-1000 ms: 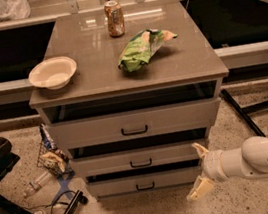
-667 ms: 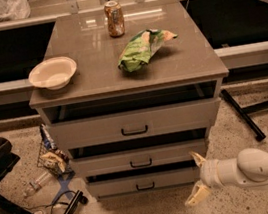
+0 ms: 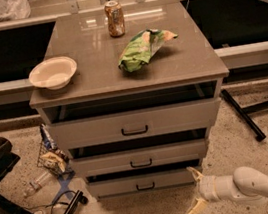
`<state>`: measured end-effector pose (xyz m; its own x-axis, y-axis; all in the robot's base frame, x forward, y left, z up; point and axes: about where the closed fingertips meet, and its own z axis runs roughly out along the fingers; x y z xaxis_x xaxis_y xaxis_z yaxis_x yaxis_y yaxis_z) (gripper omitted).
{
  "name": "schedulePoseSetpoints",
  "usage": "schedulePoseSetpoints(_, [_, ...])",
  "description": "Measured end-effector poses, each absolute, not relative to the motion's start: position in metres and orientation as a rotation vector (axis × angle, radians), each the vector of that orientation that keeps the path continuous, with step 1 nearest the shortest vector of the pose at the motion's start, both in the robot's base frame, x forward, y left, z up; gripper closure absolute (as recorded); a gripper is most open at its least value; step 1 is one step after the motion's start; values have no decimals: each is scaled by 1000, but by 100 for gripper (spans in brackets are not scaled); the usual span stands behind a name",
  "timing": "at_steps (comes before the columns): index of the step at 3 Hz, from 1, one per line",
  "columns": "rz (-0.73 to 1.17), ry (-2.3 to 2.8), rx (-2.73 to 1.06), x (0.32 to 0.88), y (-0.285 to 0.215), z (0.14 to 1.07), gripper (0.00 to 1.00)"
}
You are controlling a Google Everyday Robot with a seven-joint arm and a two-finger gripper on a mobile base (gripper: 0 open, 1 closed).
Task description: Open bottom drawer
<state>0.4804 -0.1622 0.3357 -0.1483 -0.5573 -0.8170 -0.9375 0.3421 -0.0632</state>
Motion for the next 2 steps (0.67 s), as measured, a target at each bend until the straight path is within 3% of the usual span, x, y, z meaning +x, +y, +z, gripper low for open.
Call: schedulePoseSetpoints(2, [670,1816,-1322,495,-145,304,0])
